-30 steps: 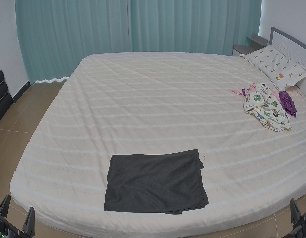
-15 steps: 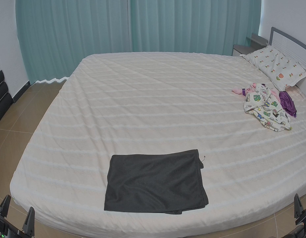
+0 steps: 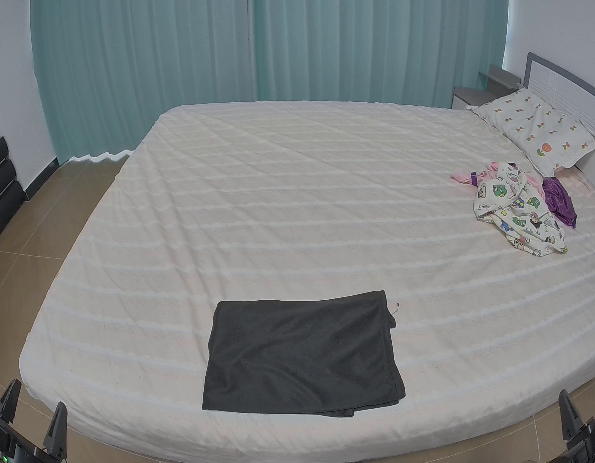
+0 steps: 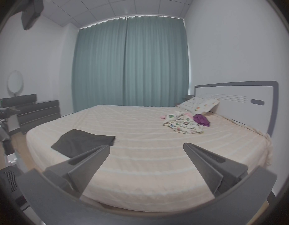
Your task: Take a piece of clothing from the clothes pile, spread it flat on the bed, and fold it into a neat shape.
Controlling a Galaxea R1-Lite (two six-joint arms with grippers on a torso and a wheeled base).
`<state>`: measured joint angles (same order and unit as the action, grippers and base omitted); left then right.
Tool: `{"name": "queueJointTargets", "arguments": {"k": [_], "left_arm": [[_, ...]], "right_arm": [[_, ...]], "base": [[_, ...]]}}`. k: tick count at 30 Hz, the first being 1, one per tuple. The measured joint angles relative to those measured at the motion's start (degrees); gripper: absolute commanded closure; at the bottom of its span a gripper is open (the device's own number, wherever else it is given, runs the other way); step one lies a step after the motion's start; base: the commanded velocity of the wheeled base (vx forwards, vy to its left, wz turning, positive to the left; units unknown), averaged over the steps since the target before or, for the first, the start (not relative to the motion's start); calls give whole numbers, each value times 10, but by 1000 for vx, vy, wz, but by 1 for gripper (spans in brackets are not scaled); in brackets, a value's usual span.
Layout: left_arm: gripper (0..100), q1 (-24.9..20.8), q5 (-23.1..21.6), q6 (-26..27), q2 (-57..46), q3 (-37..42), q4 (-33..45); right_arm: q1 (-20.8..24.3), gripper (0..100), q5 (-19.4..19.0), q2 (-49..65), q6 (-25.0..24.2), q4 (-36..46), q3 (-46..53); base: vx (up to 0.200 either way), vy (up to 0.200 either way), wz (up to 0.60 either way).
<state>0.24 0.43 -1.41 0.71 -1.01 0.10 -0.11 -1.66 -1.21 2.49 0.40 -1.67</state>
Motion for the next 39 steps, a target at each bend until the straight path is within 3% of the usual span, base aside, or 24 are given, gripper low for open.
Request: {"name": "queueJointTargets", "arguments": {"k": [3,5,10,17,20,39], "left_arm": [[0,0,0,2,0,0,0],[0,0,0,2,0,0,0],[0,0,1,1,1,0,0],[0,0,-2,10,1,0,0],[0,0,-2,12,1,0,-1],[0,0,-2,13,1,0,-1]], "right_arm": [[1,0,-39,2,-9,-9,4],[1,0,-46,2,-20,-22,5],[1,0,-28,4,-28,-32,7],[1,0,-4,4,1,-11,7],[1,0,10,4,-16,-5,7],[1,0,12,4,-22,-5,7]], "base": [[0,0,0],[0,0,0],[0,0,0],[0,0,0],[0,0,0],[0,0,0]]}}
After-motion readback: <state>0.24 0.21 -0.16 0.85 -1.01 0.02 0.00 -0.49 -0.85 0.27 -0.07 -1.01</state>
